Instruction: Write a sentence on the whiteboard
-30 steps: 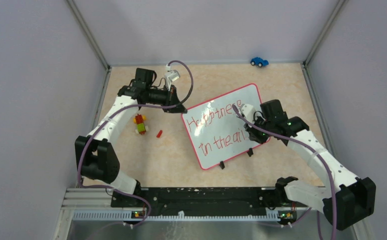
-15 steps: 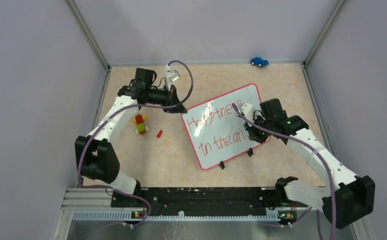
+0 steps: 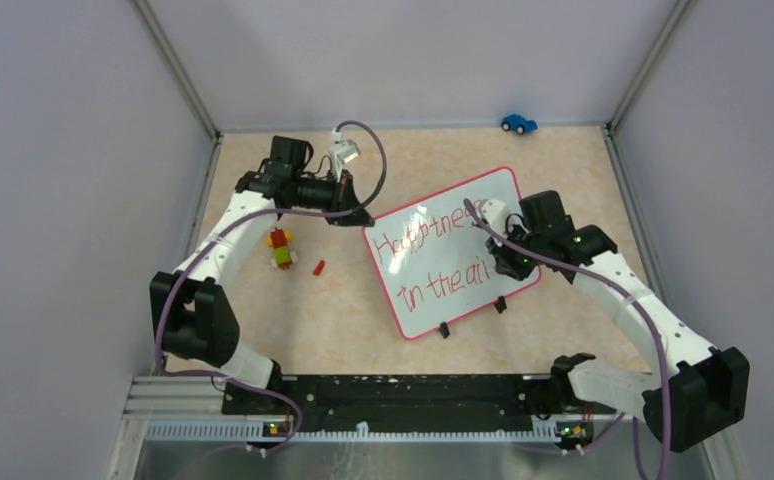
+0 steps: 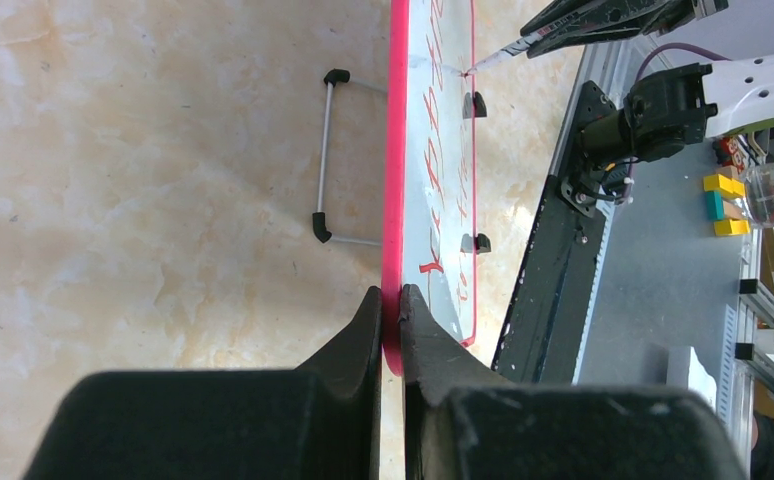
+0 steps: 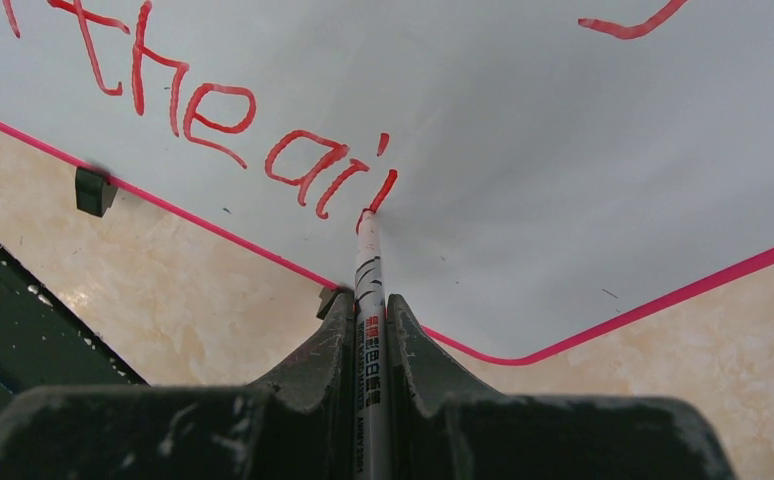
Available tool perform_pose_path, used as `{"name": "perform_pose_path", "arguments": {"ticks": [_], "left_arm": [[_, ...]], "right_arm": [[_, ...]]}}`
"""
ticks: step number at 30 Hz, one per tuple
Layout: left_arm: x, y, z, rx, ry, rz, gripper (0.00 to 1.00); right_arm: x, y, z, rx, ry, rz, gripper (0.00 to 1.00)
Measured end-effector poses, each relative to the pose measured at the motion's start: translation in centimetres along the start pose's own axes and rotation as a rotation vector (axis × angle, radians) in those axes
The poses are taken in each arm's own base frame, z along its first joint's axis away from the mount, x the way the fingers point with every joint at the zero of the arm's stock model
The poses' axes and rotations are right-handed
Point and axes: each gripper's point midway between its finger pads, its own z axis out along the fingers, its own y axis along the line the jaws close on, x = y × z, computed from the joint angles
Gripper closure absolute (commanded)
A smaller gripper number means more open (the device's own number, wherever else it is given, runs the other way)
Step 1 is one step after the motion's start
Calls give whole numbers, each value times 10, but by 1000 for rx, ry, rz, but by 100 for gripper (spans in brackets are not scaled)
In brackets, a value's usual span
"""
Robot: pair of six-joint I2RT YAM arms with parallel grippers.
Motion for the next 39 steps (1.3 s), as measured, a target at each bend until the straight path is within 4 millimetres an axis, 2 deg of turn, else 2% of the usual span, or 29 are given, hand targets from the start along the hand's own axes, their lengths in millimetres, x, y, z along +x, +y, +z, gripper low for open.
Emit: {"name": "perform_pose_path", "arguments": {"ticks": [5,12,17,23,27,31,39], "left_arm": [[0,0,0,0,0,2,100],[1,0,0,1,5,8,100],[1,0,0,1,6,12,100],[1,1,0,5,6,10,100],[1,1,0,5,6,10,100],[1,0,0,6,6,10,100],[1,0,0,6,6,10,100]], "right_arm": [[-1,-1,-1,6,-1,3,100],[-12,-14,-7,53,-33,8,100],[-13,-18,-8,68,-37,15,100],[-15,-13,-11,37,-51,-1,100],[-17,-6,-23,19,-81,-23,100],[-14,-4,-30,27,-87,-42,100],[13,-5,-15,35,3,-38,100]]}}
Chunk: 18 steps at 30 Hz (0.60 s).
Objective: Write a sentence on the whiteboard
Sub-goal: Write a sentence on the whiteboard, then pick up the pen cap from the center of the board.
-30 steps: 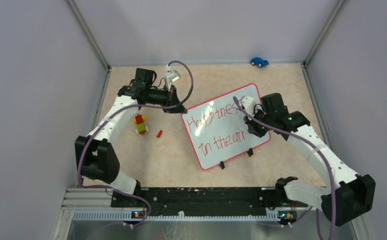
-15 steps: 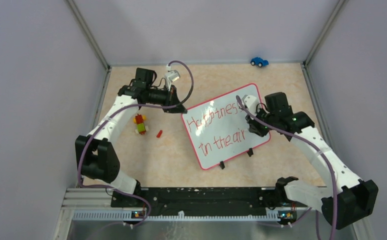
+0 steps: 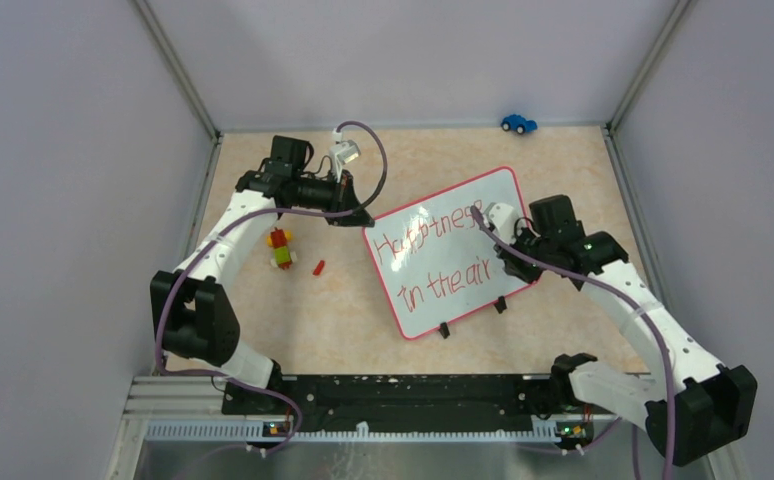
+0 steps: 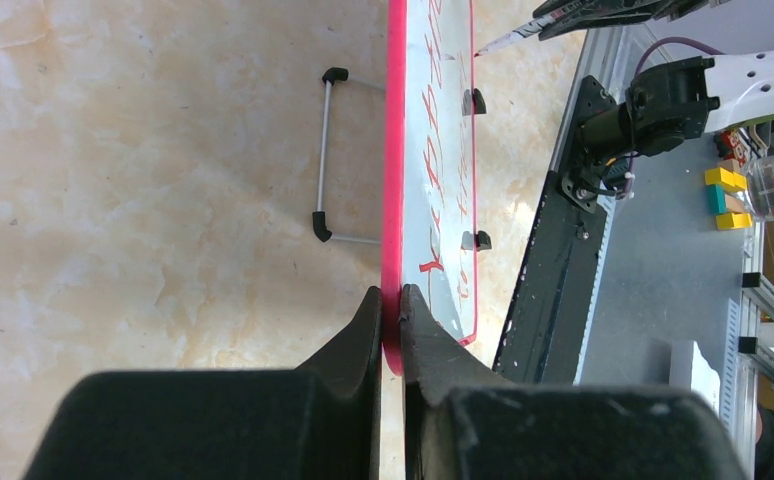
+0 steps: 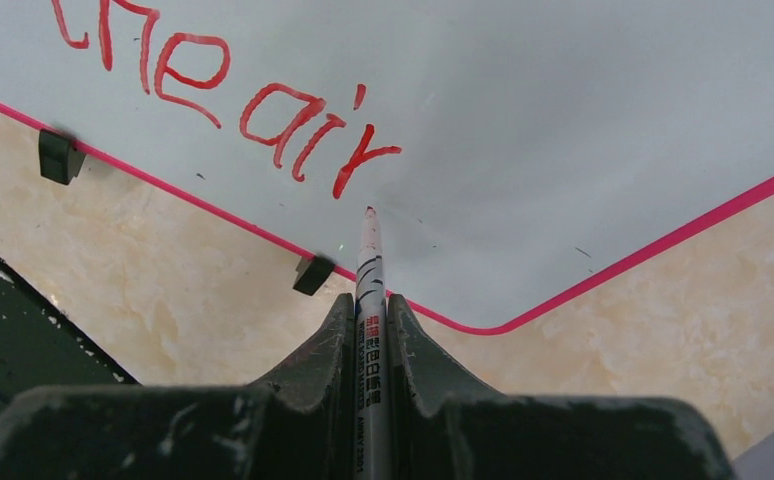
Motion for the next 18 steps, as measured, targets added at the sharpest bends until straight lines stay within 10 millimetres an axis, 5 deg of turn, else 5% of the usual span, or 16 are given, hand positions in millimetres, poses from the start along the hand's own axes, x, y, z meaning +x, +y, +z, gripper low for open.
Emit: {"name": "perform_pose_path", "arguments": {"ticks": [18], "left_arm": [[0,1,0,-5,-1,3,100]], "right_arm": [[2,-7,11,25,14,9,100]]}}
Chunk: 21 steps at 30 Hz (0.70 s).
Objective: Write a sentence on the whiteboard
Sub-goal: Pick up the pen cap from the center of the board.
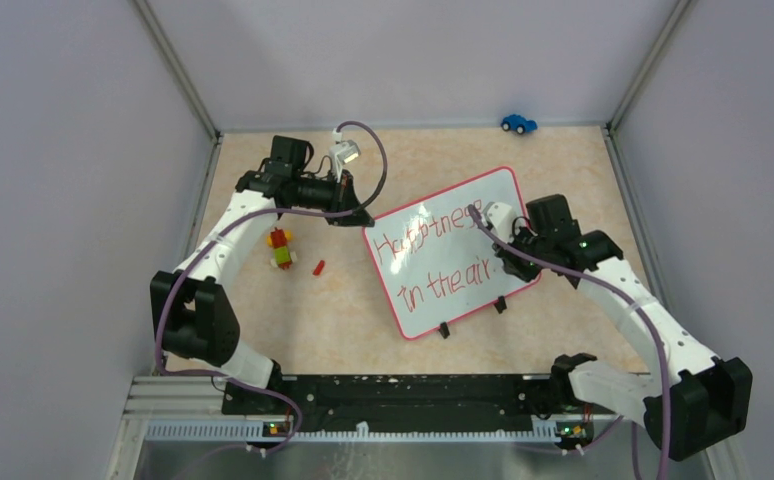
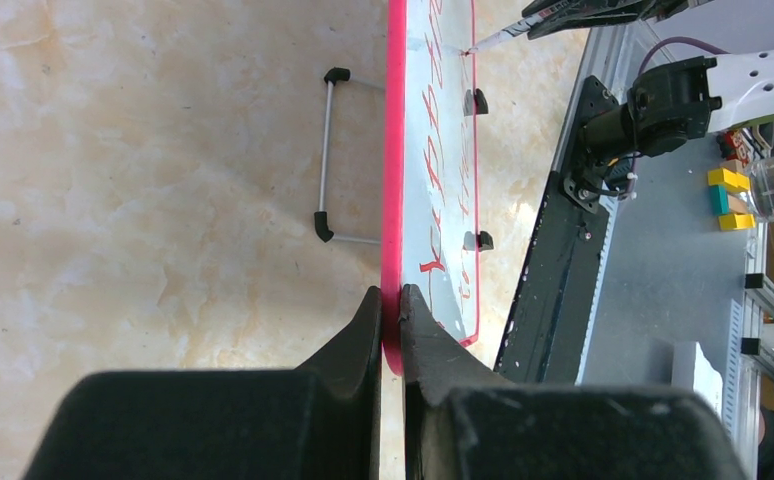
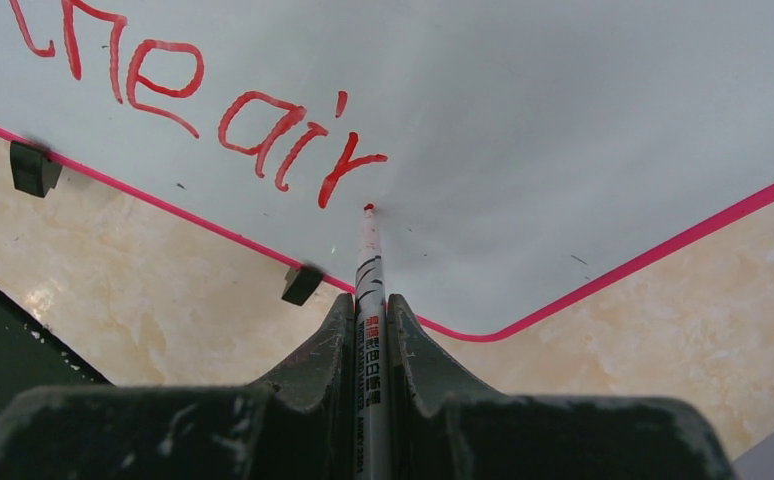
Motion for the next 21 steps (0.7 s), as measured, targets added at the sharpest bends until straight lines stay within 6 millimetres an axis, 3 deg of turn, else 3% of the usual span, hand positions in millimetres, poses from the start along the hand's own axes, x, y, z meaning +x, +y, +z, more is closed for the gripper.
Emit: {"name": "perform_pose_path", "arguments": {"ticks": [2,6,14,18,21], "left_arm": [[0,0,0,0,0,-1,98],[0,0,0,0,0,-2,75],[14,-9,8,12,45,-56,42],[6,-11,-1,-3,10,-80,36],[-10,-12,-19,-29,-58,-77,33]], "right_arm": [[-1,1,-1,-6,-1,0,100],[-10,6,-9,-38,-22,-1,100],[-55,18,-47,-121,-177,-29,100],[-73,27,-63,-169,-243,-30,100],[-83,32,-70,-201,-280,-16,100]]}}
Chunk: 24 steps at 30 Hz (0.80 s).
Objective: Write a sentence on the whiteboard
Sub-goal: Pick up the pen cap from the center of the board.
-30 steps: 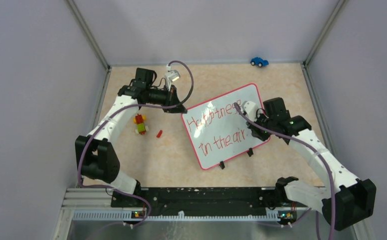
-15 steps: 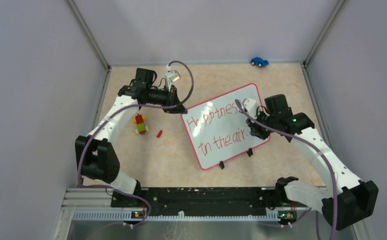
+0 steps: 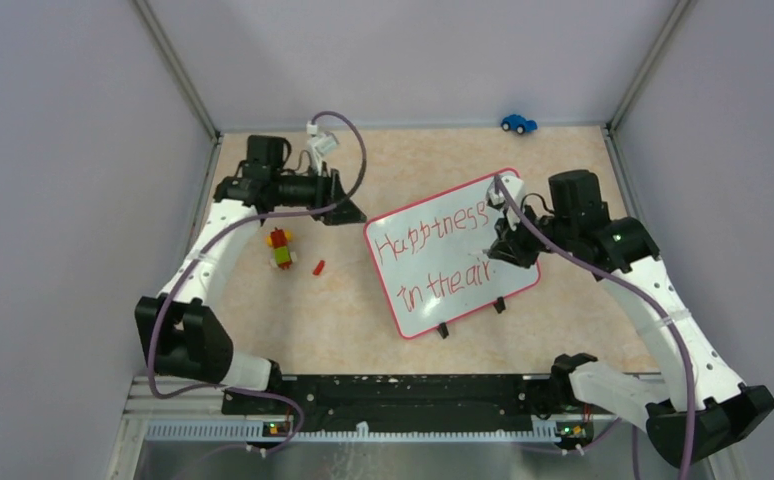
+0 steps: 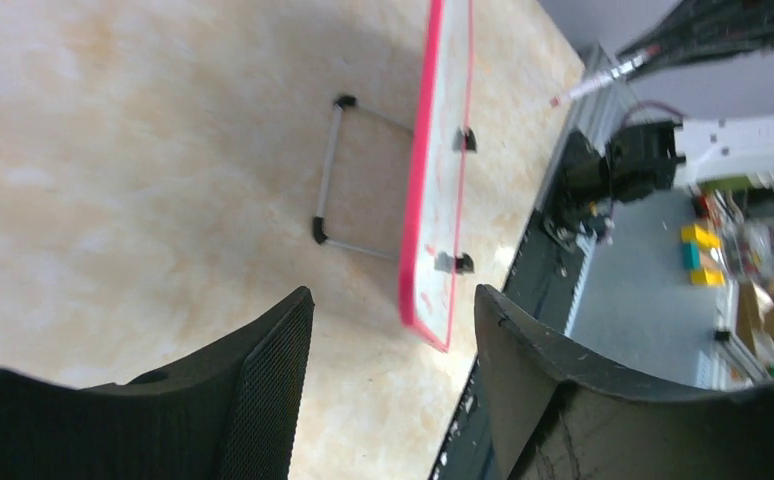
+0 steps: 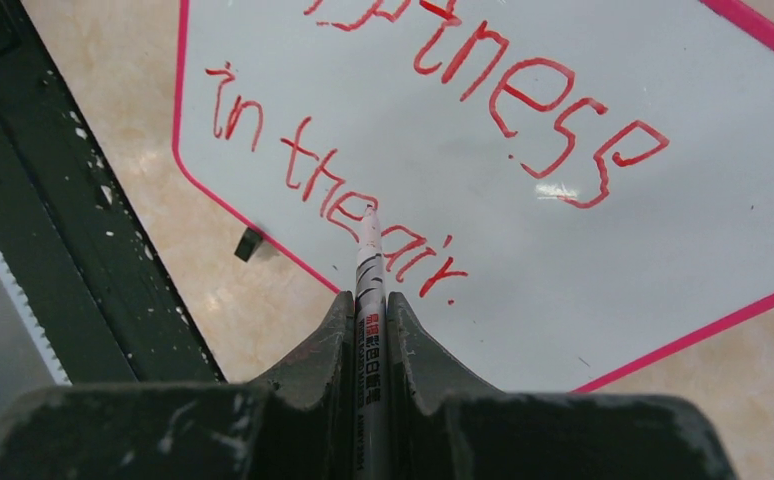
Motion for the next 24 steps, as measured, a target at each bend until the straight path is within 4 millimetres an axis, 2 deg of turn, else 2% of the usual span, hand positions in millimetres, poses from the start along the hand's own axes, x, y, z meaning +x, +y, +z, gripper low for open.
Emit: {"name": "perform_pose_path", "arguments": {"ticks": [2,5,7,9,12,18,24], "left_arm": [[-14,6,-23,-44,-69,6,32],[-32,28,-71,-170,-187,6,32],[-34,45,-97,-276,-224,15,33],[-27,60,-112,-366,-213,29,35],[6,78,-114,-452,-129,33,37],[105,109,-103,-521,108,-67,42],[151,128,-96,-539,243,-104,43]], "right_arm": [[-6,4,-1,-17,-22,14,100],[-14,7,-2,-34,-51,40,100],[-17,9,-2,-40,-63,64,100],[-22,9,-2,-39,-80,90,100],[-30,7,-1,-33,-113,121,100],[-42,3,-2,-21,-153,162,100],[-55,-2,-8,-4,-188,176,100]]}}
